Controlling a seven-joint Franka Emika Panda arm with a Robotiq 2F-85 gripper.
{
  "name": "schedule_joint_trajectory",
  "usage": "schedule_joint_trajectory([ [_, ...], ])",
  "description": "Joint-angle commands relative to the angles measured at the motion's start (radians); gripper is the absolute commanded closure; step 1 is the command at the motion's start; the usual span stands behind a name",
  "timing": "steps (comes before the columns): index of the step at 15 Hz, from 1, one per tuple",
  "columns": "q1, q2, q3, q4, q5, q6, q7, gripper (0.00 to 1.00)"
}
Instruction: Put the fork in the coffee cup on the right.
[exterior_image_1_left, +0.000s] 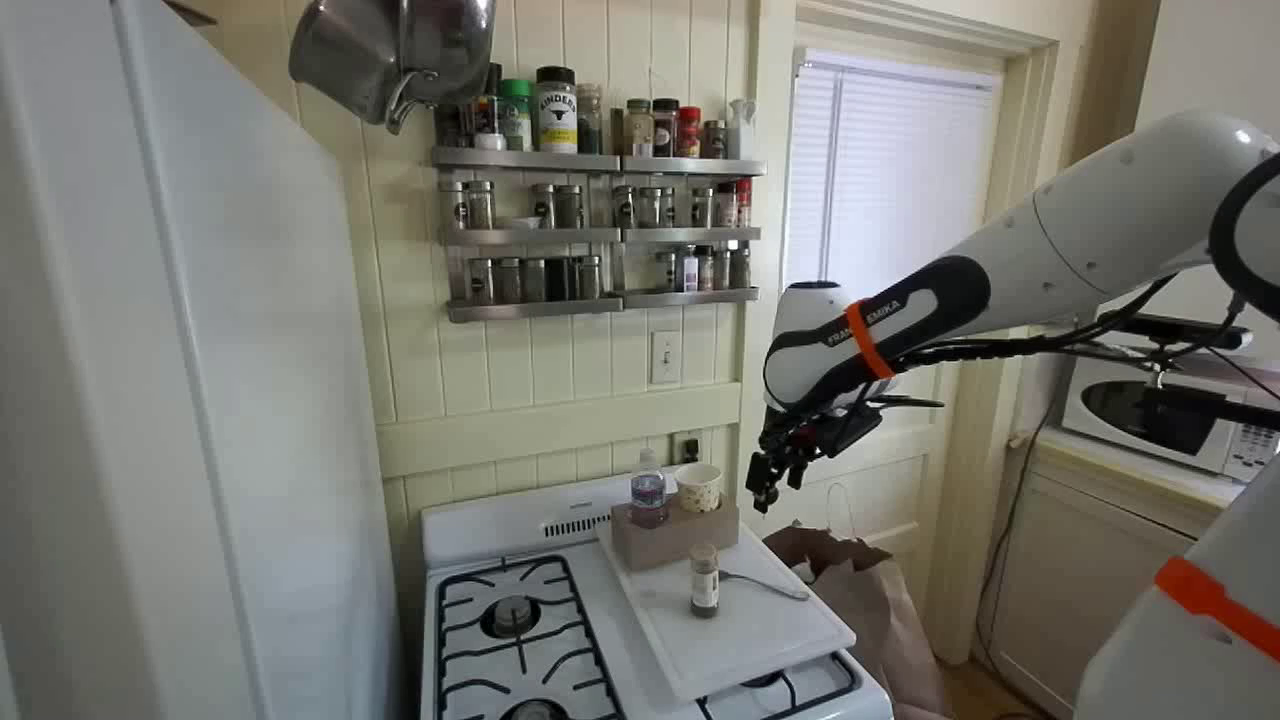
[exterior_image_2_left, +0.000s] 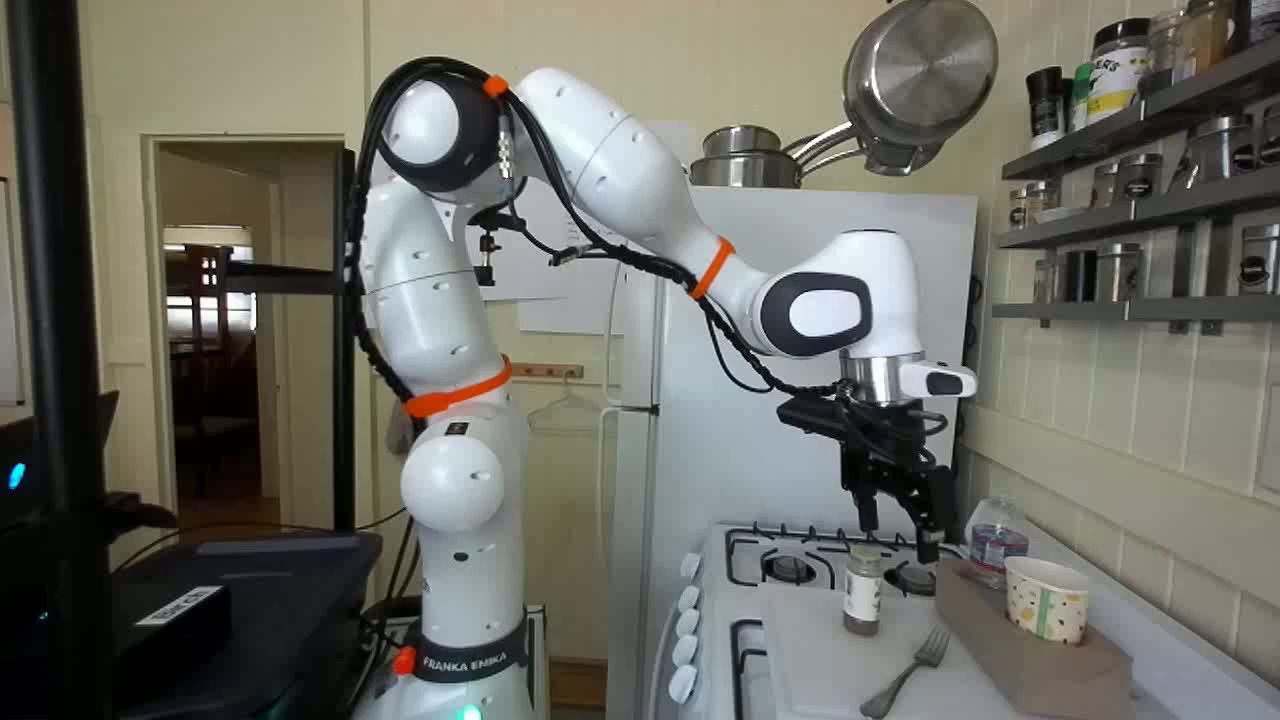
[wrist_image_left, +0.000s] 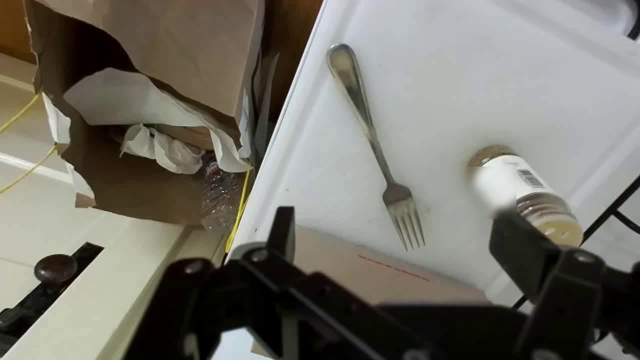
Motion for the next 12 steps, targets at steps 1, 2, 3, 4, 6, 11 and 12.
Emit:
schedule_joint_trajectory([
  [1, -0.006, 0.000, 0.006, 0.001, 0.003, -0.002, -0.002, 0.00],
  [2, -0.006, 0.000, 0.006, 0.001, 0.003, -0.002, -0.002, 0.00],
  [3, -0.006, 0.000, 0.006, 0.001, 0.003, -0.002, -0.002, 0.00],
  [4, -0.006, 0.000, 0.006, 0.001, 0.003, -0.002, -0.002, 0.00],
  [6, -0.006, 0.000, 0.006, 0.001, 0.003, -0.002, -0.002, 0.00],
  [11, -0.013, 0.000, 0.013, -0.003, -0.036, 0.004, -0.011, 0.00],
  [12, -0.006, 0.022, 0.002, -0.003, -0.045, 0.020, -0.068, 0.00],
])
